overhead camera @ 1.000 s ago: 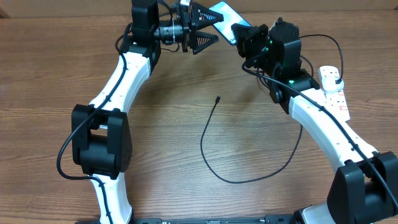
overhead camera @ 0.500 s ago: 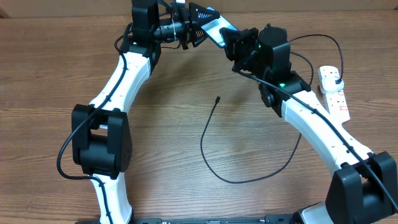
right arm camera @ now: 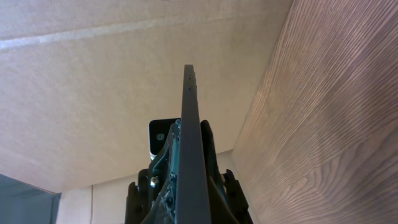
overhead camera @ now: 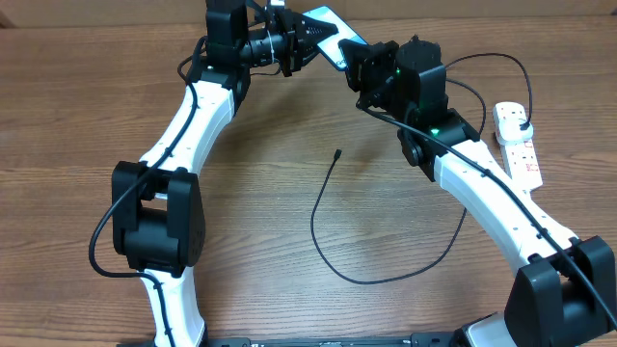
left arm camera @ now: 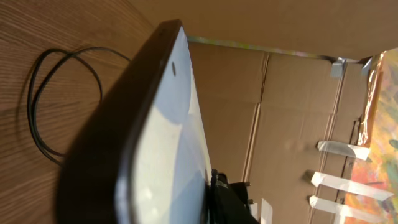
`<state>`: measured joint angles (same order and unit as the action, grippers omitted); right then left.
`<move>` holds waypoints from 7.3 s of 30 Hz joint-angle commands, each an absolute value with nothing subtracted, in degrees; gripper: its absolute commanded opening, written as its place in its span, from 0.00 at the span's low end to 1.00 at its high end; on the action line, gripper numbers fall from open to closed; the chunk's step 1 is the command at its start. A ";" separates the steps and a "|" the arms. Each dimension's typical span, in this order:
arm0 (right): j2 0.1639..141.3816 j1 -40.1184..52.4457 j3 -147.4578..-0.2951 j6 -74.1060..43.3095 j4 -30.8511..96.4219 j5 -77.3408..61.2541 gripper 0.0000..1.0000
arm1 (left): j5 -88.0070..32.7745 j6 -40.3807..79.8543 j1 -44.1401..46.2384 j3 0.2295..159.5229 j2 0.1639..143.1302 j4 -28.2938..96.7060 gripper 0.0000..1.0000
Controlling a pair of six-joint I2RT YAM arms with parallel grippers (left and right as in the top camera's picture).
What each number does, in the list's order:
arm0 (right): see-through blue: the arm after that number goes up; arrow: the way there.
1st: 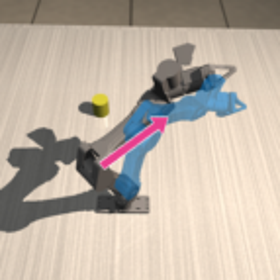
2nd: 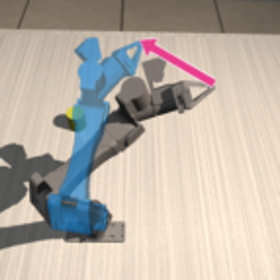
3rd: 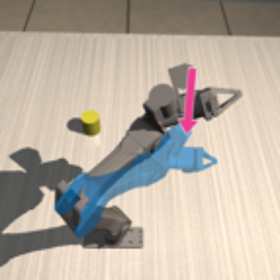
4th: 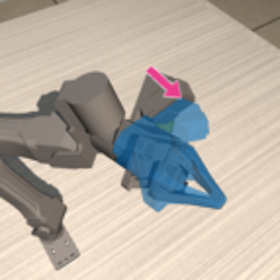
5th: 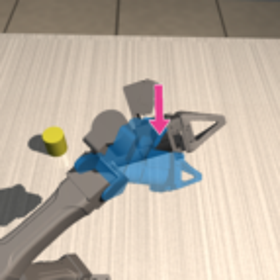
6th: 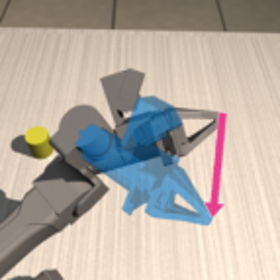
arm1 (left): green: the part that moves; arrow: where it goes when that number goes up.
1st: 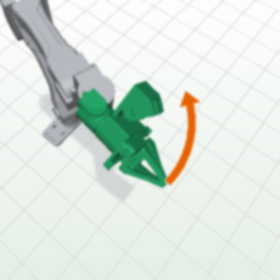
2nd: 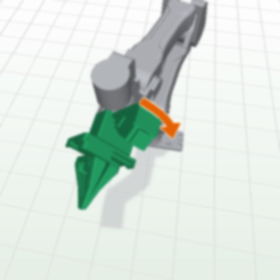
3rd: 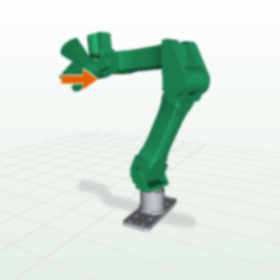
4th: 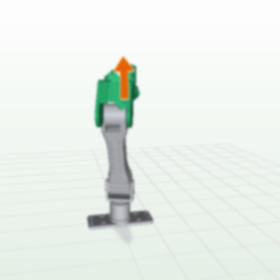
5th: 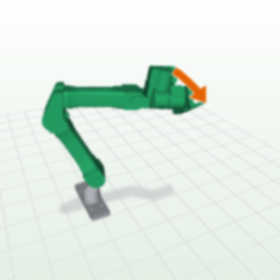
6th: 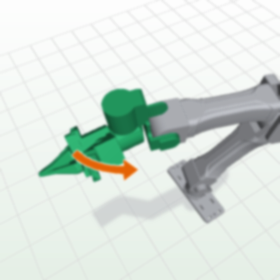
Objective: Plug charger to phone and switch on socket
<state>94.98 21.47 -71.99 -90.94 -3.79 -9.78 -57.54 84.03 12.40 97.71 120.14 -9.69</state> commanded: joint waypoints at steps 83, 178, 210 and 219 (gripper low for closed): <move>120.05 23.90 -85.14 -43.46 42.52 -14.57 0.42 | -48.88 24.51 -6.35 97.86 99.33 61.01 0.04; 119.42 24.21 -82.17 -32.86 37.17 -20.64 0.04 | -49.65 24.91 -5.61 97.76 99.33 61.04 0.04; 94.17 22.41 -82.61 -8.45 44.47 -64.25 0.04 | -77.30 25.41 -5.61 97.76 99.35 47.62 0.04; 91.74 22.55 -82.63 -8.56 42.28 -68.55 0.04 | -76.86 32.58 -5.58 97.76 99.35 41.30 0.04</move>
